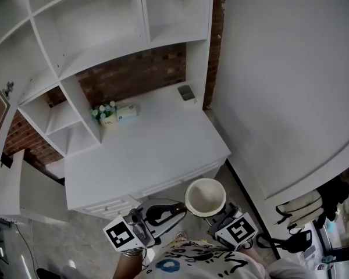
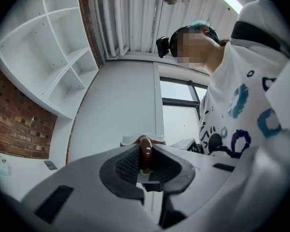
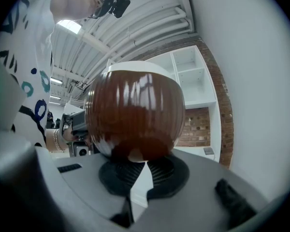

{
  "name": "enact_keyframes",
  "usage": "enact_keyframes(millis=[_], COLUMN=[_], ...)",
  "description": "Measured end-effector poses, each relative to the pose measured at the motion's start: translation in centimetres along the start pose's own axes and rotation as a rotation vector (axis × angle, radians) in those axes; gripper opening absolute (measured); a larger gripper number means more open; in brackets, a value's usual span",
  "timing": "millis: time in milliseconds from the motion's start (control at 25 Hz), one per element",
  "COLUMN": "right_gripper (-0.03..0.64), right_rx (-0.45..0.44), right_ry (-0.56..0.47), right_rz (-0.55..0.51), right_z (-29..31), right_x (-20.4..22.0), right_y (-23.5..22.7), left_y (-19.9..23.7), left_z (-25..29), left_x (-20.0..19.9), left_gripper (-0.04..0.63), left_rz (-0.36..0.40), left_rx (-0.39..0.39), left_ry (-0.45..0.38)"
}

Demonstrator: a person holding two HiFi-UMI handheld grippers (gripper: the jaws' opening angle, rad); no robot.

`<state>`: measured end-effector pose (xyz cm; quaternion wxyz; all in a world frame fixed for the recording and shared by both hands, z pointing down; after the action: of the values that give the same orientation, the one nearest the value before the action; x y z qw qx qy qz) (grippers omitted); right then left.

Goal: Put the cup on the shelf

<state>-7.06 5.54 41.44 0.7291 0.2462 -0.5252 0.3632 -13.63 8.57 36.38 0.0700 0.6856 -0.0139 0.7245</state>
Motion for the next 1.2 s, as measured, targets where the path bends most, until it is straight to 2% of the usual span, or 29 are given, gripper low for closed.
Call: enact_keyframes(millis=[560,880,1200], right_gripper=[0.028,0.028,0.028], right_rx=[0.034,-0.005,-0.037], right_ry=[0.027,0.032,0.036], right_rz=[0.02,0.003,-0.004], right_z=[1.2,3.2,5.2], right_x=[0.6,0.2,-0.5], right_y=[-1.6,-4.2,-9.4], left_y=[2.0,4.8,9.1], left_z=[0.9,2.1,5.5], left_x=[0.8,0.8,0.4], left_gripper=[0.057,0.057,0.057], left_rz=[-0.03,-0.043,-0.049], left_rx=[0.034,-0.011,-0.046], left_ry=[0.005,-0.001,-0.008])
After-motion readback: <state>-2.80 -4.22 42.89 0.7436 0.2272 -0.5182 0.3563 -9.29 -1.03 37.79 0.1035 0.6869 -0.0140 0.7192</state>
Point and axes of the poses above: the fingertips, and each gripper's own axes: z forward along the fingers, y to its left, x out of its underside, the point moved 2 cm from there along -z, backward along the fingers, and after that the axes turned 15 degrees about y, right-handed, at the moved point
